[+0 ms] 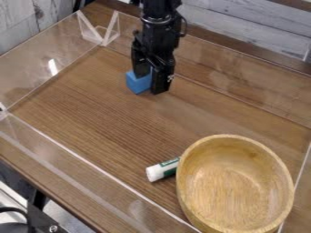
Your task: Put the blue block in the brown bowl
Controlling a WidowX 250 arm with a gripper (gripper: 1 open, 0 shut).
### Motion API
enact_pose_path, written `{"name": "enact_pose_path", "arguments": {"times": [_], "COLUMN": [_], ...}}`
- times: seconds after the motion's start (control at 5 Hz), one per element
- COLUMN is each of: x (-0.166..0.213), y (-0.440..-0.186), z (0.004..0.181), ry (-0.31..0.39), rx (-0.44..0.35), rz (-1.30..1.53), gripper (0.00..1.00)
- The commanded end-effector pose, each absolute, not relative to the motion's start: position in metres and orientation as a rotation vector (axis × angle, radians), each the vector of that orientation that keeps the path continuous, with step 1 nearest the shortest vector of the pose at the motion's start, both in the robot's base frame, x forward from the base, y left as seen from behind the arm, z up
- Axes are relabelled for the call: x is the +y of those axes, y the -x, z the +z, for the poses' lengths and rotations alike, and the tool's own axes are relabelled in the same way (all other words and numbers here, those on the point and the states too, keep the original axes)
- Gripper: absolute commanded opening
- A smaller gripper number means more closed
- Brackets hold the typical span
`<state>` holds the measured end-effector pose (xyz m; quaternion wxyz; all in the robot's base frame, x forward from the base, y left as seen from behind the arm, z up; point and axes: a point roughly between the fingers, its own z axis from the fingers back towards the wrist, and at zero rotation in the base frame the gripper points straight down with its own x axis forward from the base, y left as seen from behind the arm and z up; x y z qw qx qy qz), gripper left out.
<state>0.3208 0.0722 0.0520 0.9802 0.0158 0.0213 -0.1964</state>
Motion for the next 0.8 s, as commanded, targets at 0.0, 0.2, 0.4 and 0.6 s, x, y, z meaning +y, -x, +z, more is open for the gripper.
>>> {"name": "enact_pose_path", "arguments": {"times": [0.0, 0.2, 0.4, 0.6], "x": [0.075, 0.073, 0.075, 0.077], "y": [-0.326, -0.325, -0.326, -0.327], "z": [0.065, 0.065, 0.060, 0.054], "ry": [-0.048, -0.047, -0.043, -0.040], "rx": [-0.003, -0.006, -0.012, -0.018], "rz": [-0.388, -0.388, -0.392, -0.395], "gripper": [1.00, 1.00, 1.00, 1.00]}}
